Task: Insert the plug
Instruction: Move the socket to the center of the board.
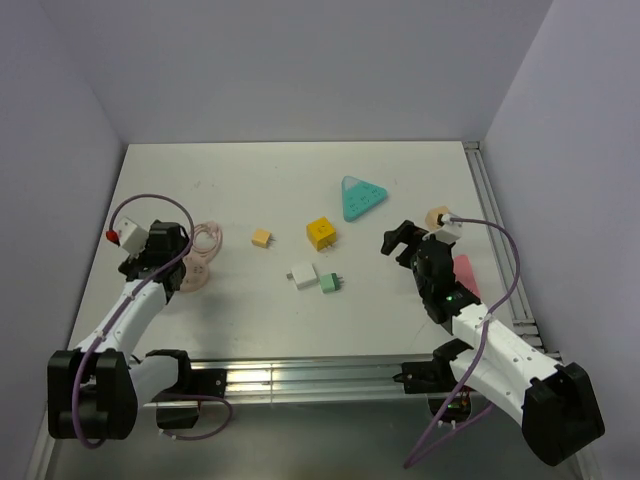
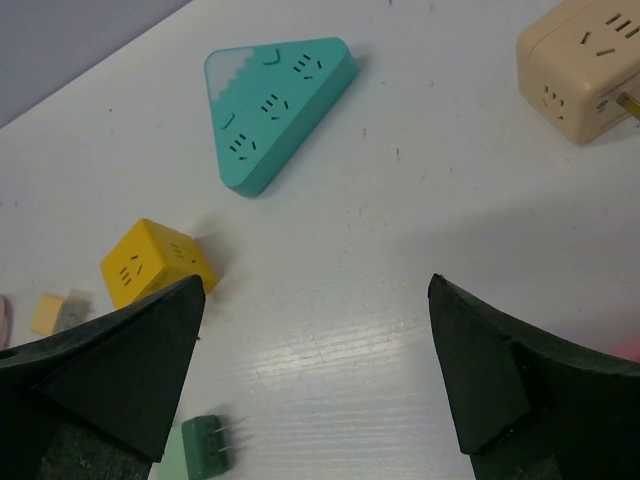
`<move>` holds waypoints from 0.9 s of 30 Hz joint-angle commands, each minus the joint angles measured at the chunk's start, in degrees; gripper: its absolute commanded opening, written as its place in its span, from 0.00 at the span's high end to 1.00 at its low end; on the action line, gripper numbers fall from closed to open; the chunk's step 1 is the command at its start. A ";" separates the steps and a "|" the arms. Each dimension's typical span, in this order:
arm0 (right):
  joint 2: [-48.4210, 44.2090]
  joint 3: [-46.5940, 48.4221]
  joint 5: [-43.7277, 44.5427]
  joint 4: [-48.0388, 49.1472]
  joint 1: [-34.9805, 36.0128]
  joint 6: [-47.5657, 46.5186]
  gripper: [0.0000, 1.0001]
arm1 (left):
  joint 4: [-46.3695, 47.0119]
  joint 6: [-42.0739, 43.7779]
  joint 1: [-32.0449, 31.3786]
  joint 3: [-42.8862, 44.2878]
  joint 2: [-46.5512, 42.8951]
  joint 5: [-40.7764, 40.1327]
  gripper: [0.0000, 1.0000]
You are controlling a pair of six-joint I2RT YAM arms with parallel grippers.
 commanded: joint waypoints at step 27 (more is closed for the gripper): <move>-5.53 0.40 4.49 -0.70 0.35 1.13 0.00 | -3.50 -12.06 0.19 6.94 18.74 9.96 0.01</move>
